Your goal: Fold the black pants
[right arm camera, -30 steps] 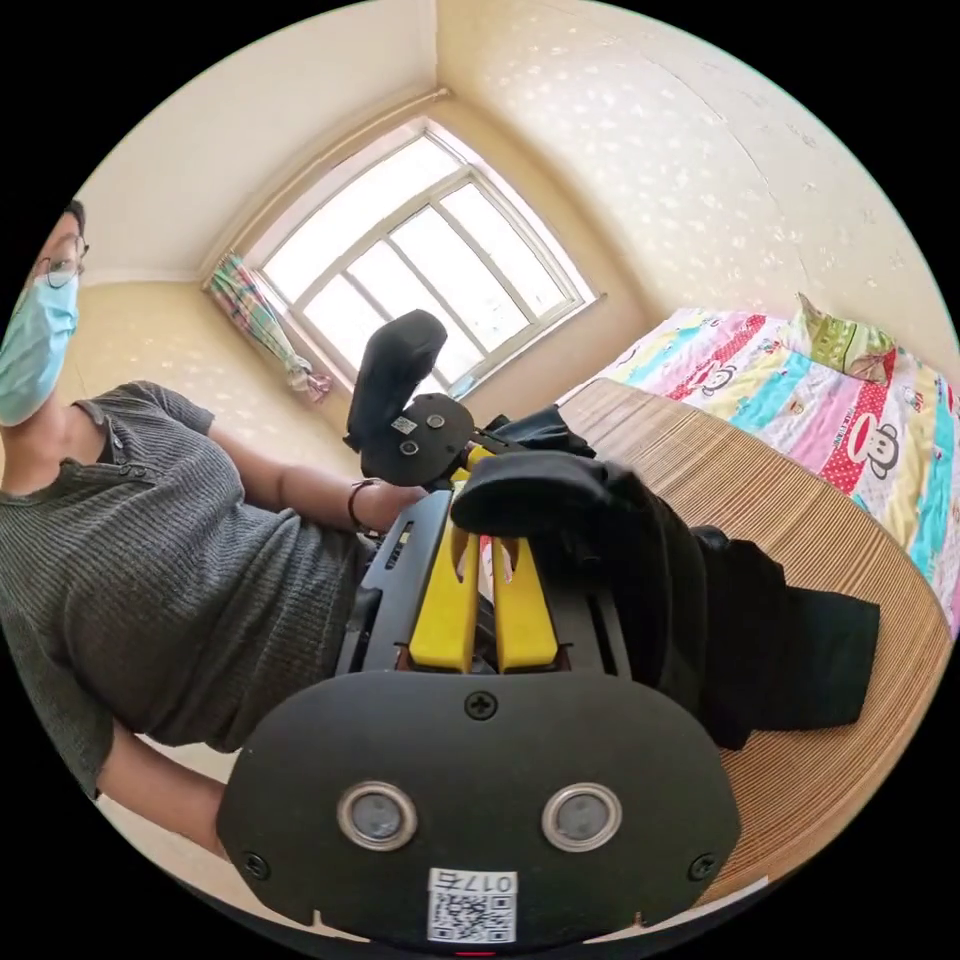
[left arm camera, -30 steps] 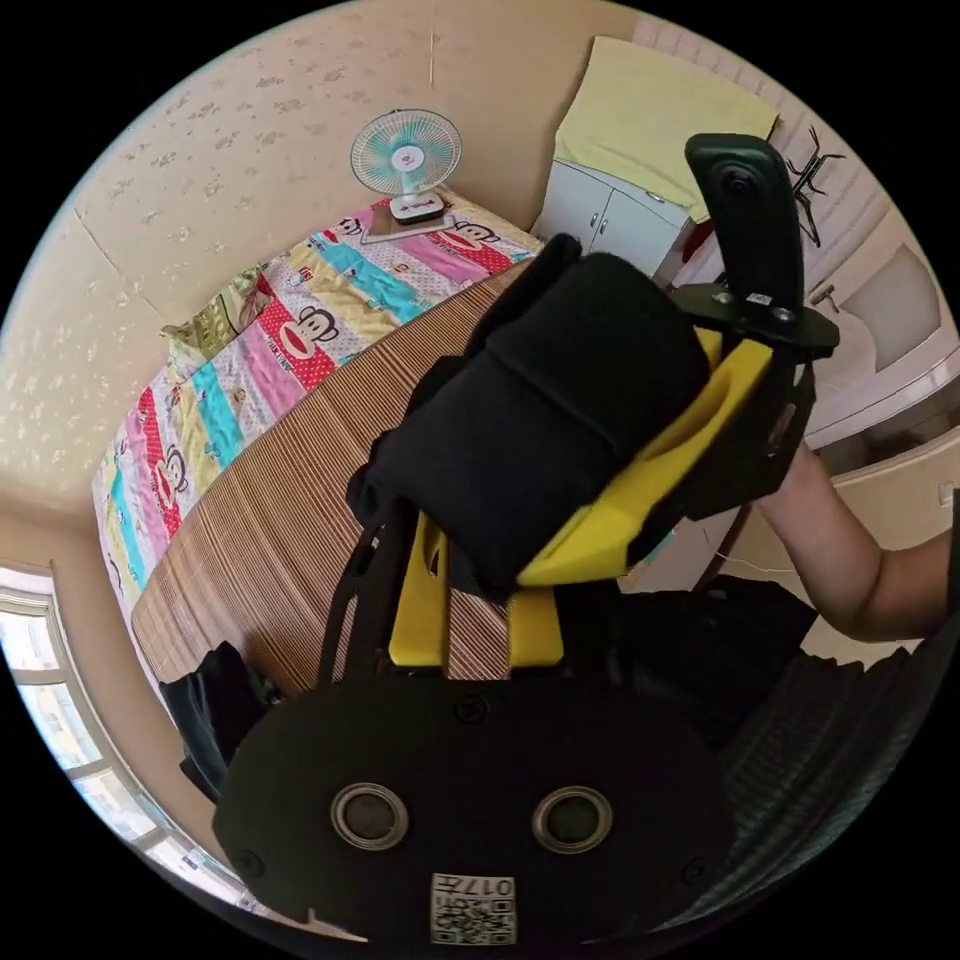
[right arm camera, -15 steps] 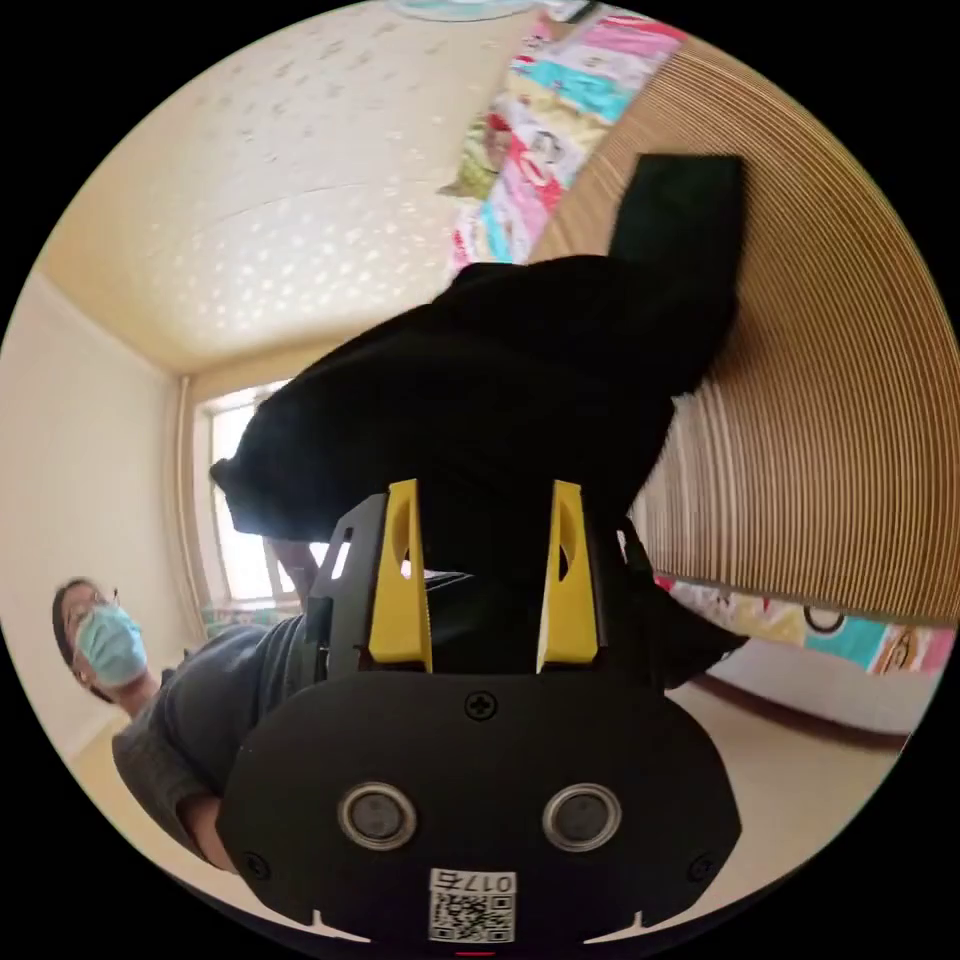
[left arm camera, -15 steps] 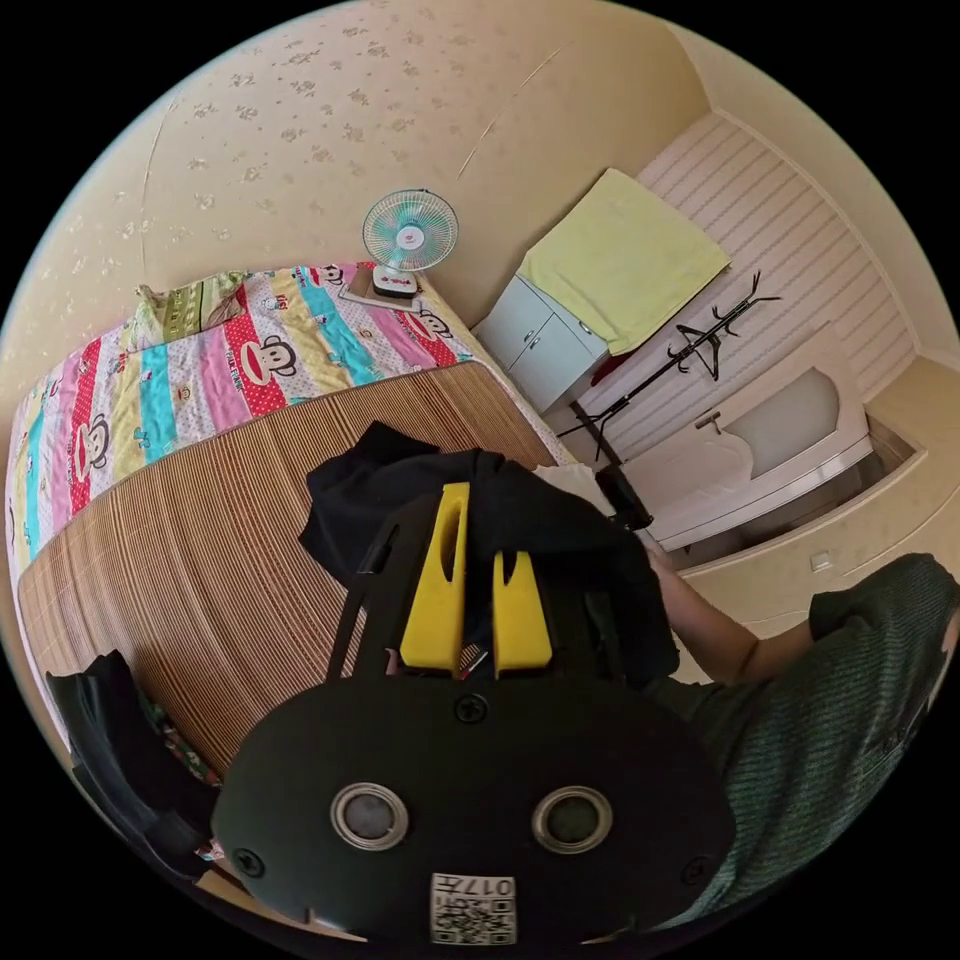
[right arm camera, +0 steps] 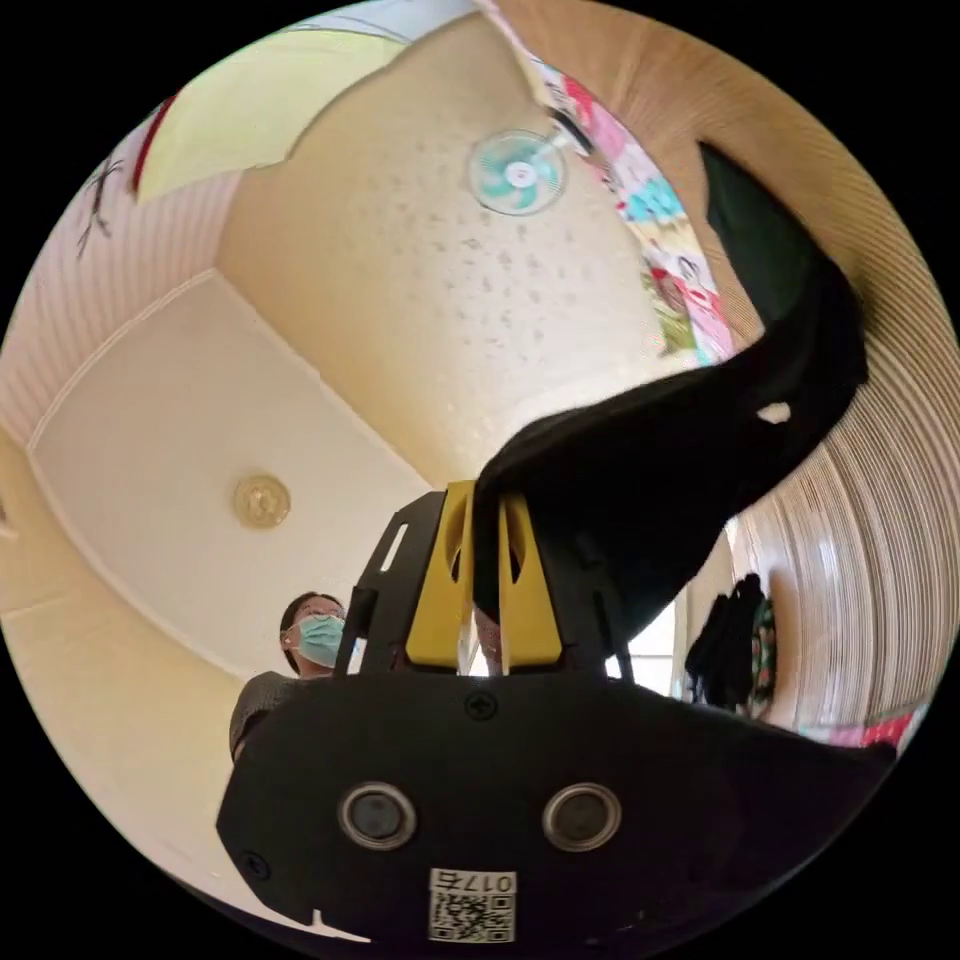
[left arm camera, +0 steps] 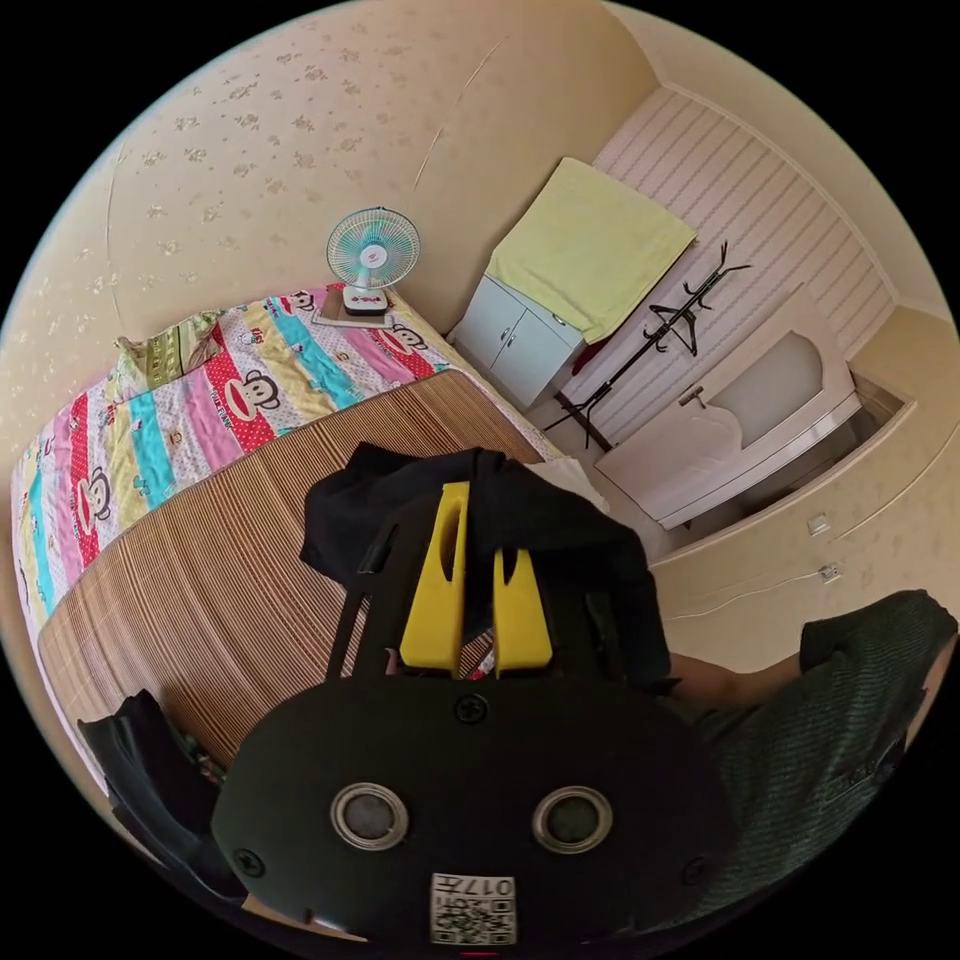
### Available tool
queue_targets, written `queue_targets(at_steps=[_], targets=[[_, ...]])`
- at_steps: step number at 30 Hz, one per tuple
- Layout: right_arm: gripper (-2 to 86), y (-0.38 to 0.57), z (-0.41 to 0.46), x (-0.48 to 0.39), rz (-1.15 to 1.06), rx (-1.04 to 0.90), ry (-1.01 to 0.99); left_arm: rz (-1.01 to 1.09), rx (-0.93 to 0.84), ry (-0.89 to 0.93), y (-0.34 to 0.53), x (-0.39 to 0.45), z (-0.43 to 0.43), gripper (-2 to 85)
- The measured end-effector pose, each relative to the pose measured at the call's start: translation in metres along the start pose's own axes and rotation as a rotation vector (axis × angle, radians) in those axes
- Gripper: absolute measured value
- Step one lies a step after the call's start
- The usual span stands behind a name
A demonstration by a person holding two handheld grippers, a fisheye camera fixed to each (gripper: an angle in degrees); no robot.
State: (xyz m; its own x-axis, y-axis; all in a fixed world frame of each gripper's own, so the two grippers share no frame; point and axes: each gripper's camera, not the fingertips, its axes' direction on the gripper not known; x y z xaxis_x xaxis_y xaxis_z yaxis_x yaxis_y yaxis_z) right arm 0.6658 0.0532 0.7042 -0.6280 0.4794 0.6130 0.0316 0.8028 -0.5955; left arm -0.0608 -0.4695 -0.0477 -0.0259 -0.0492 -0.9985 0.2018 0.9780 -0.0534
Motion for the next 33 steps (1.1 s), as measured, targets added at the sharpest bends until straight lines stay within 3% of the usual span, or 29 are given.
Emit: queue_targets(at_steps=[4, 9, 12, 14, 16, 19, 22, 24, 27, 29, 33], targets=[[1.4, -0.055, 0.021, -0.130, -0.371, -0.049, -0.028, 0.124, -0.025, 0.143, -0.002, 0.024, -0.042, 2.8], [1.2, -0.123, 0.170, -0.338, -0.865, -0.293, -0.075, 0.291, 0.010, 0.306, -0.009, 0.075, -0.090, 3.2], [1.4, -0.139, 0.284, -0.387, -1.005, -0.457, -0.333, 0.307, 0.073, 0.456, -0.018, 0.086, -0.119, 3.2], [1.5, -0.148, 0.358, -0.393, -0.986, -0.554, -0.420, 0.310, 0.108, 0.521, -0.024, 0.086, -0.138, 3.2], [1.7, -0.151, 0.429, -0.380, -0.929, -0.619, -0.349, 0.289, 0.171, 0.543, -0.027, 0.077, -0.170, 3.3], [2.3, -0.153, 0.529, -0.313, -0.820, -0.716, -0.171, 0.209, 0.212, 0.466, -0.022, 0.054, -0.208, 3.4], [3.7, -0.147, 0.594, -0.195, -0.623, -0.778, 0.013, 0.083, 0.222, 0.348, 0.001, 0.016, -0.240, 3.8], [6.1, -0.133, 0.612, -0.077, -0.485, -0.783, 0.238, -0.051, 0.191, 0.283, 0.022, -0.018, -0.253, 4.3], [14.2, -0.111, 0.577, 0.075, -0.251, -0.701, 0.536, -0.355, 0.045, 0.146, 0.076, -0.086, -0.265, 5.1], [18.3, -0.094, 0.538, 0.145, -0.139, -0.677, 0.621, -0.530, -0.008, 0.059, 0.124, -0.123, -0.279, 5.2], [17.8, -0.047, 0.432, 0.252, 0.056, -0.759, 0.751, -0.858, -0.010, 0.054, 0.236, -0.174, -0.328, 6.2]])
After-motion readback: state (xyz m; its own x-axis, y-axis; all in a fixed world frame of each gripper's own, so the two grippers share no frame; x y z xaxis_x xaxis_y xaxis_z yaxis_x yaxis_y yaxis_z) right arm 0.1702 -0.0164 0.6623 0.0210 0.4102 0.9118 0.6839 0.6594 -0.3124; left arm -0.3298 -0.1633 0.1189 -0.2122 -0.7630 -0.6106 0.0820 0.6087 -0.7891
